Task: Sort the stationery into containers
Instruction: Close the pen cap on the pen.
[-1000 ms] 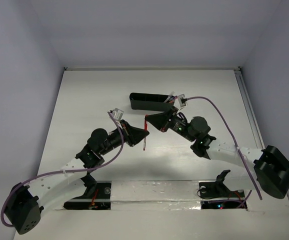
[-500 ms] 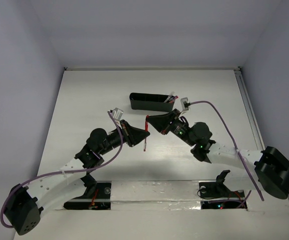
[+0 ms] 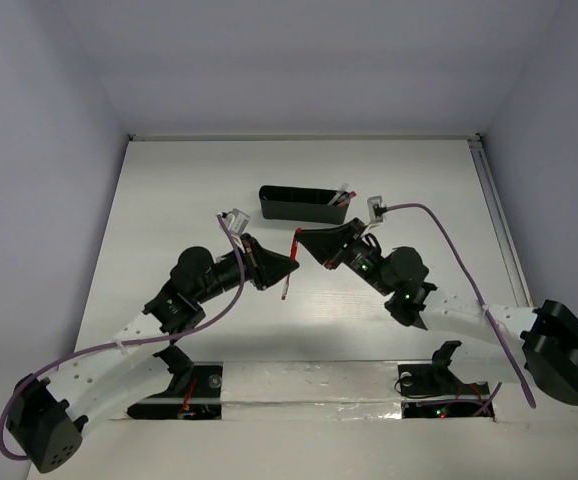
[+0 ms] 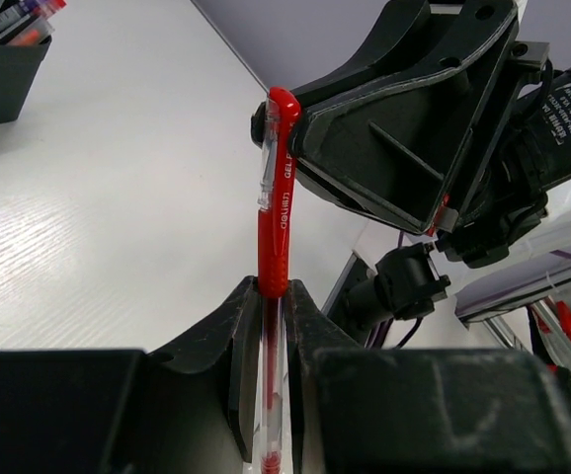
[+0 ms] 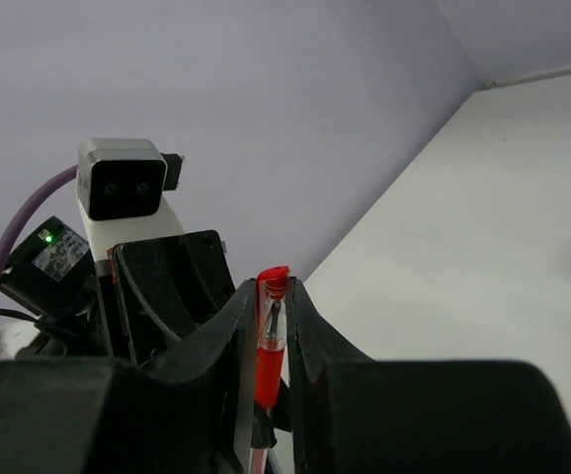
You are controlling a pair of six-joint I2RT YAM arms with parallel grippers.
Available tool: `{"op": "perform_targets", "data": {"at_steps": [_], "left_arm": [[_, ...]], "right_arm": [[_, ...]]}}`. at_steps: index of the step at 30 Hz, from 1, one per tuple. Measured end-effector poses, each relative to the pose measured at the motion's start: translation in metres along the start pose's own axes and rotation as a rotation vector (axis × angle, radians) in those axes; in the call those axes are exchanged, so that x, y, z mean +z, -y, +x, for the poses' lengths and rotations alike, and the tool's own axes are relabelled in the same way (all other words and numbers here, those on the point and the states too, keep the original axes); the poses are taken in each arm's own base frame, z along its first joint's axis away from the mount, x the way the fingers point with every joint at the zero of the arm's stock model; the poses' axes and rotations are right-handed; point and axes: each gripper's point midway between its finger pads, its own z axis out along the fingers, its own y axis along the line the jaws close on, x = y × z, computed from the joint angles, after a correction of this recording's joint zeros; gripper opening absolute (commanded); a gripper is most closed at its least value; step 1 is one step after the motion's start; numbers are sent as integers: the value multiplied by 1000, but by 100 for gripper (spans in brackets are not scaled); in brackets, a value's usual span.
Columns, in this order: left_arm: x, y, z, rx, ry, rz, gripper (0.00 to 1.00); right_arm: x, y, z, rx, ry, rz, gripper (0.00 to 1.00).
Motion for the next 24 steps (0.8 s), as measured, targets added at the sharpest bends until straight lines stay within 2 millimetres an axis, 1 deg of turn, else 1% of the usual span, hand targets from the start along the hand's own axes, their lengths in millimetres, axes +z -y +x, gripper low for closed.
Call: {"op": "perform_targets", "data": {"at_steps": [12, 18, 21, 22, 23, 24], "left_arm": [[-1, -12, 7, -19, -60, -45, 0], [-5, -17, 5, -29, -80, -47, 0], [-8, -22, 5, -39, -90, -56, 0], [-7, -25, -2, -34, -62, -68, 0], [-5, -28, -17, -22, -2, -81, 0], [-4, -28, -37, -3, 66, -88, 0]], "right_arm": [[2, 10, 14, 23, -13, 53, 0], [0, 14, 19, 56, -5, 84, 0], [-4, 21, 24, 69, -10, 113, 0], [-7, 21, 31, 75, -41, 112, 0], [-19, 24, 59, 81, -149, 117, 0], [-26, 19, 75, 89, -205, 107, 0]]}}
